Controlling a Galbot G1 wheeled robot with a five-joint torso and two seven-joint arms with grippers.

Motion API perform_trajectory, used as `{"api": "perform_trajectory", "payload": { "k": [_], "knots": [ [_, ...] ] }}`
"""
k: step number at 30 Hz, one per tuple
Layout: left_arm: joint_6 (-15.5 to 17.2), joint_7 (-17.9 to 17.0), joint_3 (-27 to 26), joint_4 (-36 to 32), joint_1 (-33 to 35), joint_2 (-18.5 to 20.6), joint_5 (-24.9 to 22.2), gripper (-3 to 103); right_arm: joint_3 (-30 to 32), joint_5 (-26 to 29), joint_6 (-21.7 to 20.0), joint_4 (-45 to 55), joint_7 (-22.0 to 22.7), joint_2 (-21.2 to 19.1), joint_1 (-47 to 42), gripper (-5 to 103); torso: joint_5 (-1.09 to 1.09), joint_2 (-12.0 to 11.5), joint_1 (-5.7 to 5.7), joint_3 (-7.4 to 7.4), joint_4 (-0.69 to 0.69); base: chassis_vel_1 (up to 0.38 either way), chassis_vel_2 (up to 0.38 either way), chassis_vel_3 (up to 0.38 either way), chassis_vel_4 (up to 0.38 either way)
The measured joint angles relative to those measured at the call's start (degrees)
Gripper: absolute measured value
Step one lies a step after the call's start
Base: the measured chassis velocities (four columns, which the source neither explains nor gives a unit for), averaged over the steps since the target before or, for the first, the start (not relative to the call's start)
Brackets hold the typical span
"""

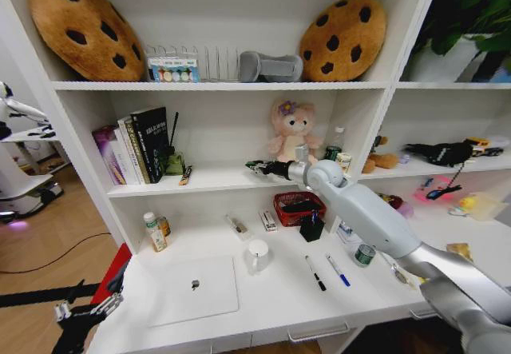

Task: Organize the objects on the table.

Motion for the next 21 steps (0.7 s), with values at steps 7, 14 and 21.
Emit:
{"api": "perform_trajectory", "payload": {
  "k": [7, 14, 21],
  "knots": [
    [-0.2, 0.3, -0.1, 0.9, -0.2, 0.0, -0.1, 99, -2.8, -1.5, 1.4, -4.3, -2.0, 3.6, 2.1, 35, 0.0, 0.0, 0.0, 0.0, -0.01, 0.0, 0.0, 0.0, 0.0],
    [-0.6, 0.8, 0.1, 2.0, -0.5, 0.1, 0.4, 98, -5.1, -4.4, 3.5, -11.4, -4.7, 11.3, 4.2, 35, -0.01, 0.0, 0.0, 0.0, 0.0, 0.0, 0.0, 0.0, 0.0],
    [-0.6, 0.8, -0.1, 2.4, -0.5, 0.3, 0.3, 98, -5.6, -5.0, 4.1, -12.9, -5.1, 13.2, 4.5, 35, 0.0, 0.0, 0.0, -0.01, 0.0, 0.0, 0.0, 0.0, 0.0]
  ]
}}
